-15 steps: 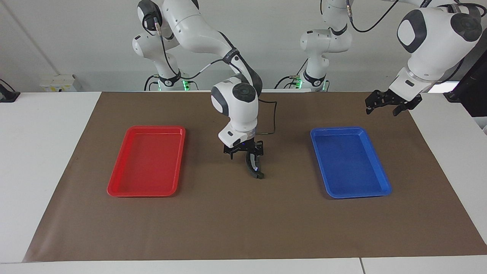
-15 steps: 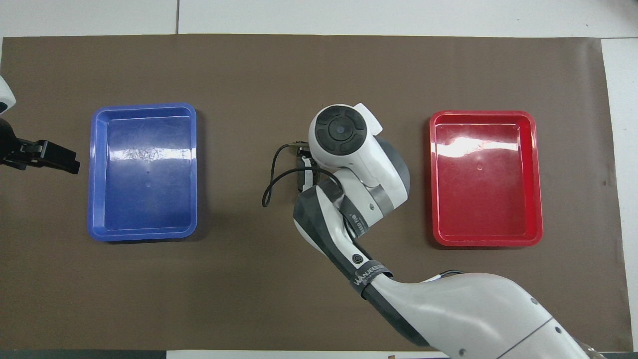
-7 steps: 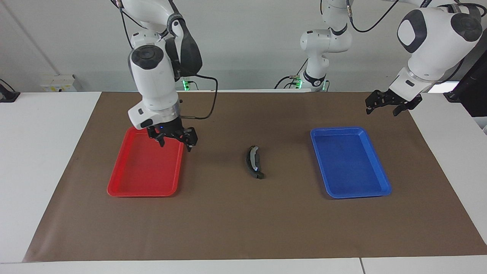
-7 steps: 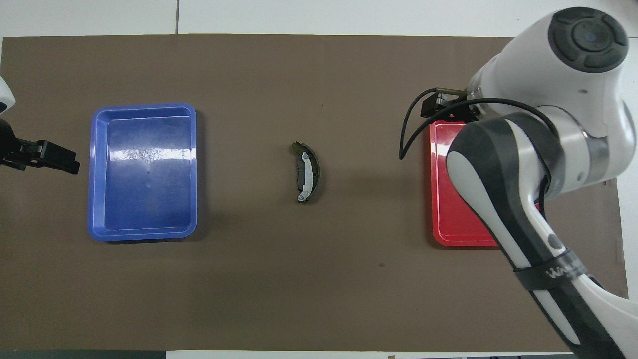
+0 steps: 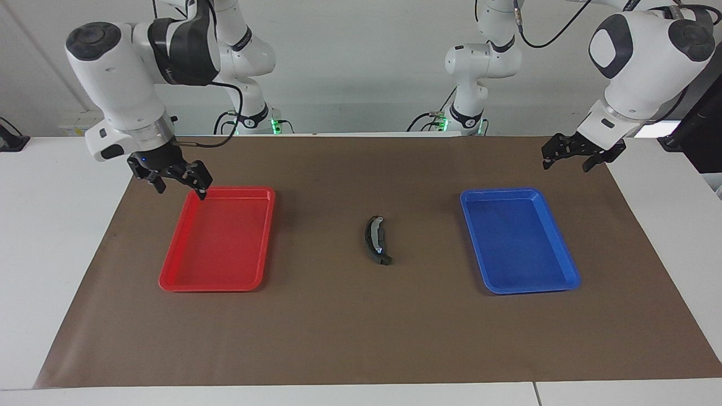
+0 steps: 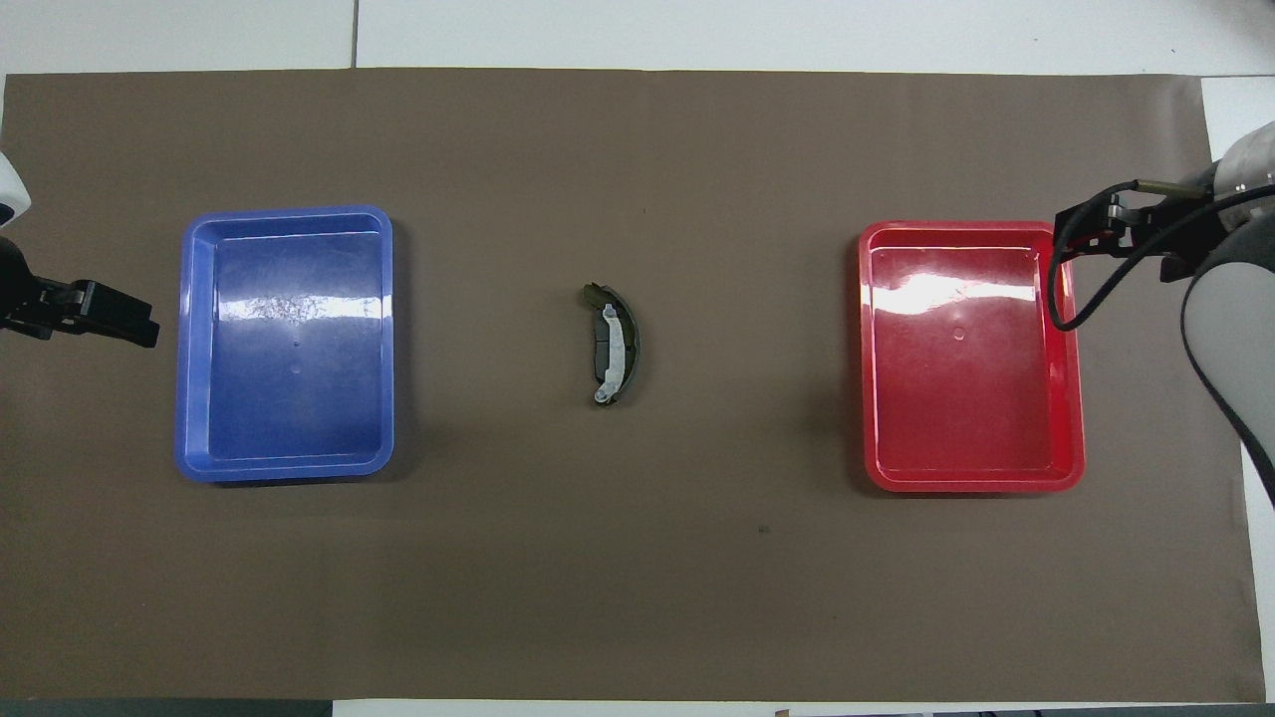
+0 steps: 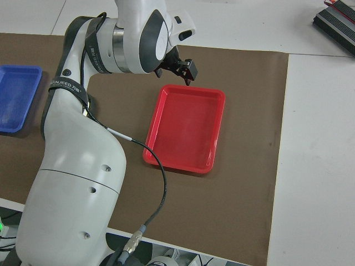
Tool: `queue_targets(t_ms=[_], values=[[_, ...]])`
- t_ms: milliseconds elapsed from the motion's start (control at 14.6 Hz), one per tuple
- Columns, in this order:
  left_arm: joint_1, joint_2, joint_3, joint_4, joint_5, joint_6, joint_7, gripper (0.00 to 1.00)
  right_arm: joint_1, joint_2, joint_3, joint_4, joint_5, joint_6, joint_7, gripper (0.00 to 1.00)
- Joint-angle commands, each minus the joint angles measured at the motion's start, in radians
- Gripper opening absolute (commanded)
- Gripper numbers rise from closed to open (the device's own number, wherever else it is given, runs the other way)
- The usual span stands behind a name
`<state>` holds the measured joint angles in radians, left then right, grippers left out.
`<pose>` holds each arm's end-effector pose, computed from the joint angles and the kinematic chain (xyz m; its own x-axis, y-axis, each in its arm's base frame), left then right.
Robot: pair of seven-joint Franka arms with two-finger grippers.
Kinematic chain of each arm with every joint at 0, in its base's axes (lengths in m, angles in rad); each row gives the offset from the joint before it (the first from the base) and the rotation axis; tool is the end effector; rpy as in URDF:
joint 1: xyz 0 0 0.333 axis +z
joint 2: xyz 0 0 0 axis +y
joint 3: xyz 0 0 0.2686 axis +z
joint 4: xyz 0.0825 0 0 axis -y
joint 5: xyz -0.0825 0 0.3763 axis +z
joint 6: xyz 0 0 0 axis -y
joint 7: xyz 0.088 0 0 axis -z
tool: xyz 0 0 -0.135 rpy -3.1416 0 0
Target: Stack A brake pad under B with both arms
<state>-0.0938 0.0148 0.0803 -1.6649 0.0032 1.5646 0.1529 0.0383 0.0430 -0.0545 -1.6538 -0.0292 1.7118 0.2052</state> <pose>0.5414 -0.0071 0.4973 0.9796 -0.1654 -0.1141 -0.1650 -0.9862 0.0132 0.5675 -0.0123 0.4988 0.9763 -0.2154 0.0211 -0.2159 -0.9760 0.0276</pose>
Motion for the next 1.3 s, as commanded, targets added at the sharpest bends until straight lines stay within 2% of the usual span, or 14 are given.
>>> queue_targets(t_ms=[0,274,411,959,1233], values=[[0.011,-0.010,-0.005,-0.012,0.000,0.003,0.002,1.00,-0.035,-0.063,0.016,-0.025,0.003,-0.056,-0.023,1.00],[0.009,-0.010,-0.005,-0.012,0.000,0.003,0.002,1.00,-0.025,-0.083,0.021,0.038,0.000,-0.178,-0.085,1.00],[0.009,-0.010,-0.005,-0.012,0.000,0.003,0.002,1.00,-0.029,-0.077,0.019,0.057,0.002,-0.179,-0.141,1.00],[0.011,-0.010,-0.005,-0.012,0.000,0.003,0.002,1.00,-0.034,-0.087,0.021,0.034,0.005,-0.178,-0.141,1.00],[0.011,-0.010,-0.005,-0.012,0.000,0.003,0.002,1.00,-0.026,-0.072,0.022,0.090,0.000,-0.187,-0.147,1.00]])
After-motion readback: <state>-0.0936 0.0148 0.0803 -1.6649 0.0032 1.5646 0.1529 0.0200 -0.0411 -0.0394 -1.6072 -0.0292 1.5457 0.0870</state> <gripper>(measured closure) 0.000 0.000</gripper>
